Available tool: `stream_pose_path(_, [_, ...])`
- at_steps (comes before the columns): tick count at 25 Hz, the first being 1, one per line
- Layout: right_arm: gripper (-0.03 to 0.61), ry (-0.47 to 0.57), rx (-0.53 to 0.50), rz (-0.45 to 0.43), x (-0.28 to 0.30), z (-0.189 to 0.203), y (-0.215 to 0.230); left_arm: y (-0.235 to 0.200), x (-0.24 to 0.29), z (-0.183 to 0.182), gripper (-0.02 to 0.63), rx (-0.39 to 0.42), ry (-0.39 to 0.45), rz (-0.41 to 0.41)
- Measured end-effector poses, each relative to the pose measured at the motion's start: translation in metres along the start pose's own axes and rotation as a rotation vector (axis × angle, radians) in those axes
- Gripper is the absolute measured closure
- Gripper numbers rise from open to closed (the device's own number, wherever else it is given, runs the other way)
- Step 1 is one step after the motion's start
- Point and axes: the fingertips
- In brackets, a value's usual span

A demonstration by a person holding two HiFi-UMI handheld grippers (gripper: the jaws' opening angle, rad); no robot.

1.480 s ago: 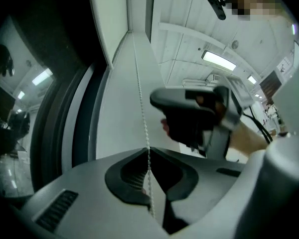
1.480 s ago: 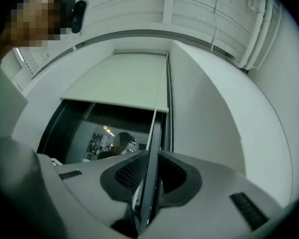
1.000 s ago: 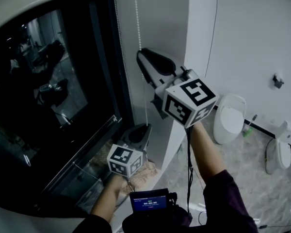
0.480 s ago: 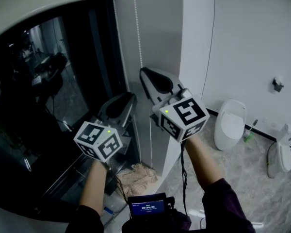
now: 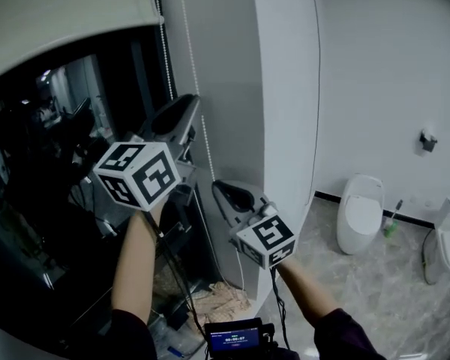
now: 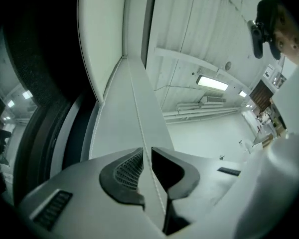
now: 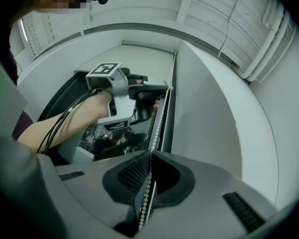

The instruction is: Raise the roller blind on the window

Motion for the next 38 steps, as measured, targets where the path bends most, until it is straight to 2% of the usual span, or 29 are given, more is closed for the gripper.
stream_pose_path(5, [0.561,-0.027,0.032,-0.004,-0.014,0.026,-0.012,0.003,0.008,0.003,0.598,0.011,-0.031,-0.011])
stream_pose_path(11, [0.56,-0.035,0.055,0.009,-0.015,0.03,0.0,-0.005,-0.005,-0.002,0.6,0.037,0.023,-0.055])
stream_pose_path(13, [0.56,-0.012,0.094,-0.001,-0.018,0.022,0.001,-0.003,-0.01,0.004,0.6,0.049,0.021,-0.06])
stream_pose_path(16, [0.56,0.059,0.148,-0.002,-0.02,-0.013,0.006,-0.001,-0.019,0.041,0.6,0.026,-0.037,-0.048])
stream_pose_path(22, [0.56,0.121,0.098,0.024,-0.013,-0.061,0.023,0.013,-0.067,0.151,0.6,-0.125,-0.15,-0.018])
stream_pose_path(26, [0.56,0.181,0.098,0.018,-0.007,-0.075,0.026,0.025,-0.094,0.195,0.6,-0.167,-0.195,-0.015])
stream_pose_path(30, [0.56,0.162,0.112,0.009,-0.003,-0.074,0.023,0.038,-0.103,0.215,0.6,-0.182,-0.22,-0.015])
stream_pose_path(33, [0.56,0.168,0.114,-0.01,-0.001,-0.072,0.023,0.038,-0.102,0.211,0.6,-0.185,-0.196,-0.037])
stream_pose_path(38, [0.56,0.14,0.12,-0.005,-0.007,-0.062,0.02,0.033,-0.107,0.208,0.598,-0.112,-0.189,-0.088])
Point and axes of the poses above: the fingertips, and each gripper's own axes: x forward along the fingers, y to its right, z out of its underside, and after that the axes turned 2 degrees about -x, right-handed
